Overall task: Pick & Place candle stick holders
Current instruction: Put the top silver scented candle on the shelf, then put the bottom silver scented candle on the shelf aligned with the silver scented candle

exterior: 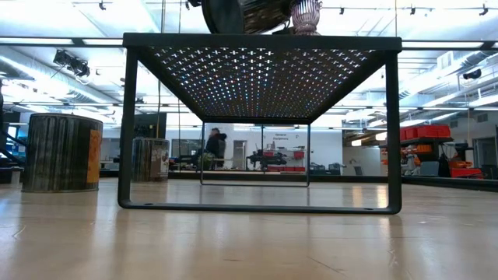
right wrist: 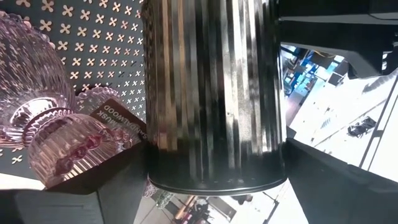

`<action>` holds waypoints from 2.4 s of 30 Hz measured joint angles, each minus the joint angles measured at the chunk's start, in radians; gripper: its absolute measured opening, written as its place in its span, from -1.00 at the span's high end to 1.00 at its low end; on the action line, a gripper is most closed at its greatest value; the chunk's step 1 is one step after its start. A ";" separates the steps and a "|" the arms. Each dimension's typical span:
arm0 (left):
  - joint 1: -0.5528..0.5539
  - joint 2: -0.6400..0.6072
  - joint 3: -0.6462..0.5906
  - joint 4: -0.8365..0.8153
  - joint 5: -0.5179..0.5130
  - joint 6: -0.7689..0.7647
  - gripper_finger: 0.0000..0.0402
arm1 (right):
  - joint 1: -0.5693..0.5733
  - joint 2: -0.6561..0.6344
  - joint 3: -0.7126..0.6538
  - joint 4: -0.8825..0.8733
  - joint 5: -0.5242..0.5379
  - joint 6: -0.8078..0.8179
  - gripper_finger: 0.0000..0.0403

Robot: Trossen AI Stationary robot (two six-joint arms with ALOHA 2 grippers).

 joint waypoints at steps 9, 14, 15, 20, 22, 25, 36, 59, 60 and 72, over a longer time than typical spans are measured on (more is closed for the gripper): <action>0.000 0.000 0.000 -0.001 -0.004 0.000 0.04 | 0.000 0.000 0.000 0.008 -0.010 0.021 -0.72; 0.000 0.000 0.000 -0.002 -0.003 0.000 0.04 | 0.000 0.001 -0.002 0.022 0.005 0.009 -0.72; 0.000 0.000 0.000 -0.003 -0.002 0.000 0.04 | 0.001 0.002 -0.002 0.027 0.016 0.003 -0.72; -0.001 -0.002 0.000 -0.004 -0.001 0.001 0.04 | 0.001 0.002 -0.003 0.046 0.028 0.002 -0.72; -0.001 -0.002 0.000 -0.004 -0.001 0.000 0.04 | 0.001 0.002 -0.003 0.047 0.034 0.001 -0.74; -0.002 -0.001 0.000 -0.003 0.000 0.000 0.04 | 0.001 0.002 -0.003 0.050 0.051 -0.017 -0.78; -0.001 0.002 0.000 0.004 -0.001 0.000 0.04 | 0.001 0.002 -0.003 0.059 0.072 -0.017 -0.83; -0.001 0.002 0.000 0.006 -0.006 -0.001 0.04 | -0.004 0.001 -0.002 0.066 0.202 -0.044 -0.83; -0.001 0.002 0.000 0.006 -0.010 0.000 0.04 | -0.006 -0.002 -0.002 0.064 0.214 -0.040 -0.83; 0.005 0.000 0.108 -0.017 -0.138 0.038 0.04 | -0.045 -0.117 -0.002 0.036 0.244 0.109 -0.83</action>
